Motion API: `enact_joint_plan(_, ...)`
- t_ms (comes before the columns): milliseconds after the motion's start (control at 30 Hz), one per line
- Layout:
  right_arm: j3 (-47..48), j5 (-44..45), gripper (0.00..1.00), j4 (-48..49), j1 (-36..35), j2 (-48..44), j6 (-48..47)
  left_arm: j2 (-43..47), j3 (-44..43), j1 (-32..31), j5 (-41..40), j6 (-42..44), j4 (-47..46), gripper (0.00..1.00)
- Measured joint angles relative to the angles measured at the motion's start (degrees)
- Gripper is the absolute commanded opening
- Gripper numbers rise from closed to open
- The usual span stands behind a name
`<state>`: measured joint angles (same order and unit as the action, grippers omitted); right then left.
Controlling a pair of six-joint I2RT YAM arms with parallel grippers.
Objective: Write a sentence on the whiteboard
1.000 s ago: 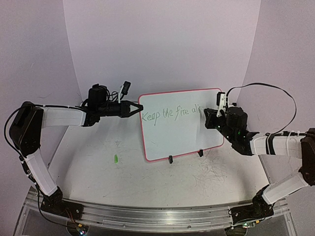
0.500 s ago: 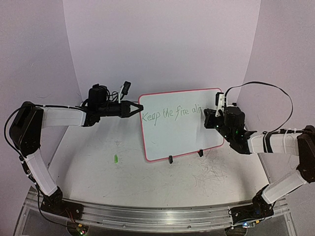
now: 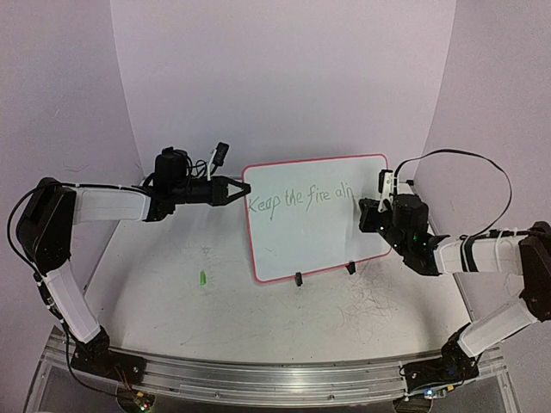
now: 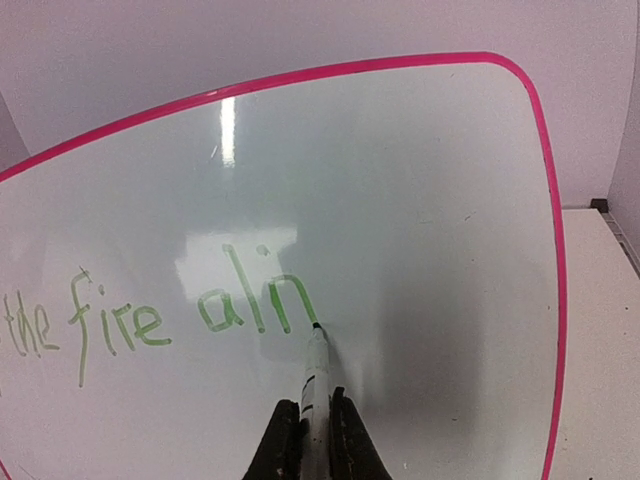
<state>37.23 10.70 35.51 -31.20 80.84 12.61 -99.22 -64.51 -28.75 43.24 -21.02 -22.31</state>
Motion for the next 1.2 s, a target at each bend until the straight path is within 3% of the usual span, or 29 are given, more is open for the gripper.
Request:
enact_joint_plan(833,3.39,0.4,0.0,0.42,0.81,1.31,-0.51,0.07,0.0,-0.15,-0.37,0.0,0.02,0.0)
enact_joint_plan(1200,1.04,-1.29,0.0,-0.74,0.96,-4.05,-0.06,0.07,0.0,-0.24,-0.35,0.18,0.02,0.0)
